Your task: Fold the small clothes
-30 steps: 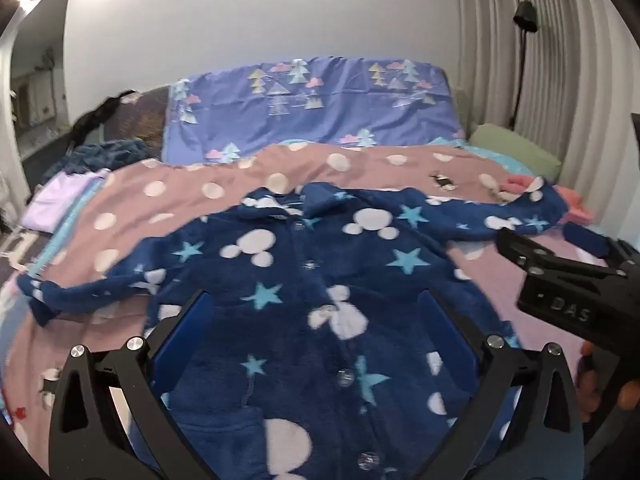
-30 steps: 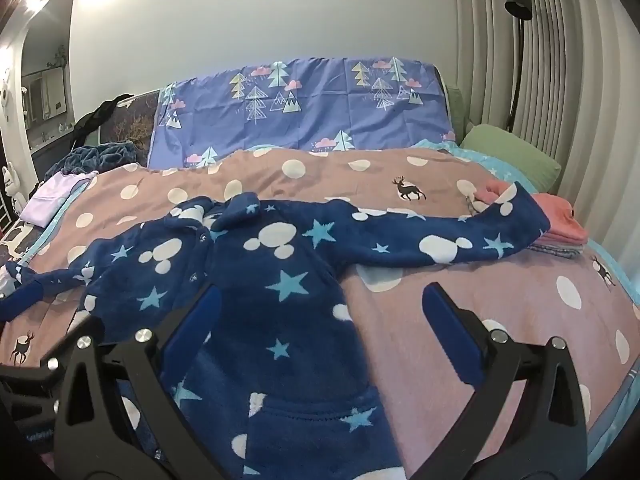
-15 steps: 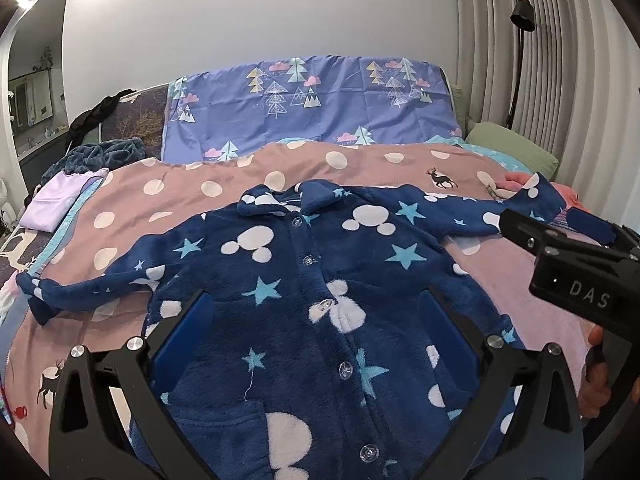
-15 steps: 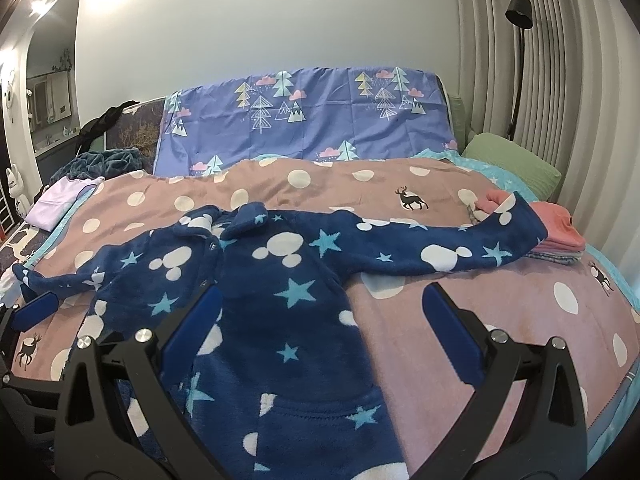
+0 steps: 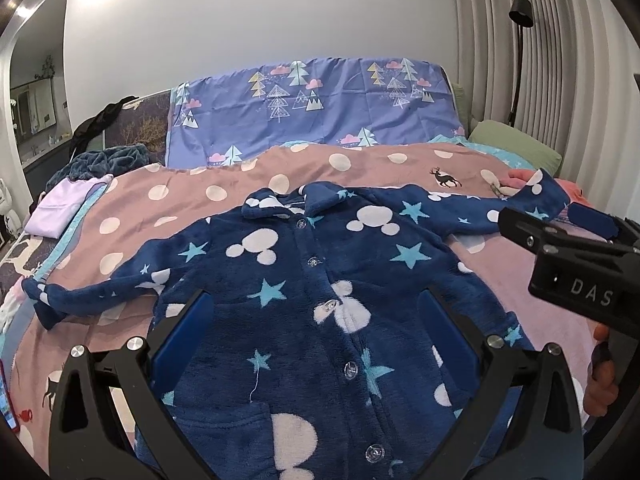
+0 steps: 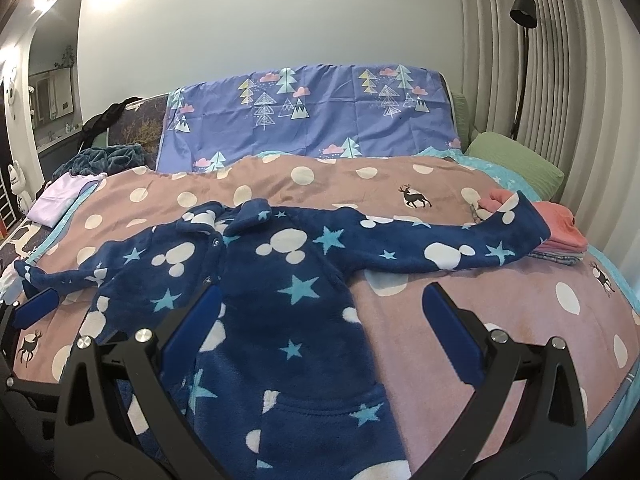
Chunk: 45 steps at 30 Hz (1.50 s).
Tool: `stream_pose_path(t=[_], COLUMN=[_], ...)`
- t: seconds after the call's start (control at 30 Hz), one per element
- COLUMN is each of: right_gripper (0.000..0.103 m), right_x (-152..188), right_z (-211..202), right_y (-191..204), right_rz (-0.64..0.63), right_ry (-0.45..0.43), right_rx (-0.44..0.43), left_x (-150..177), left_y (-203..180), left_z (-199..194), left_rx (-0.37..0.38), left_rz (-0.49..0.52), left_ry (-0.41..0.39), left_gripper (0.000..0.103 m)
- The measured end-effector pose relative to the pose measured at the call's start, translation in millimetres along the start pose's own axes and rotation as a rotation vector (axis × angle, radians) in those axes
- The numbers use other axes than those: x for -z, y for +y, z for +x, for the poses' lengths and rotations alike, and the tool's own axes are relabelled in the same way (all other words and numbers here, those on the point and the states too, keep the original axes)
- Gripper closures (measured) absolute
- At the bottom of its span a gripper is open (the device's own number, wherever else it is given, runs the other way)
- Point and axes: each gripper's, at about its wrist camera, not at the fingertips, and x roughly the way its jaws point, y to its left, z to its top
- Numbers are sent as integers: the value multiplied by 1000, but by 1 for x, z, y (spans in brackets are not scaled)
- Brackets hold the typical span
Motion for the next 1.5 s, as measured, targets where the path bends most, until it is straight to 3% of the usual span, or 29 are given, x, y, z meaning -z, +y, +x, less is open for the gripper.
stream_pose_path(t=[0.57, 1.07, 1.5], right_gripper=[2, 2, 2], right_x=[10, 35, 38], right_z=[15, 41, 51], right_y=[6, 25, 24], right_rz=[-3, -51, -44], right_ry=[79, 229, 251], right_rx=[-11, -19, -13], left_x=[13, 27, 30], left_y=[9, 29, 38], left_z=[7, 25, 37], left_rx=[16, -6, -3], left_rz=[-40, -94, -140], left_ry=[25, 103, 130], left_gripper=[1, 1, 1])
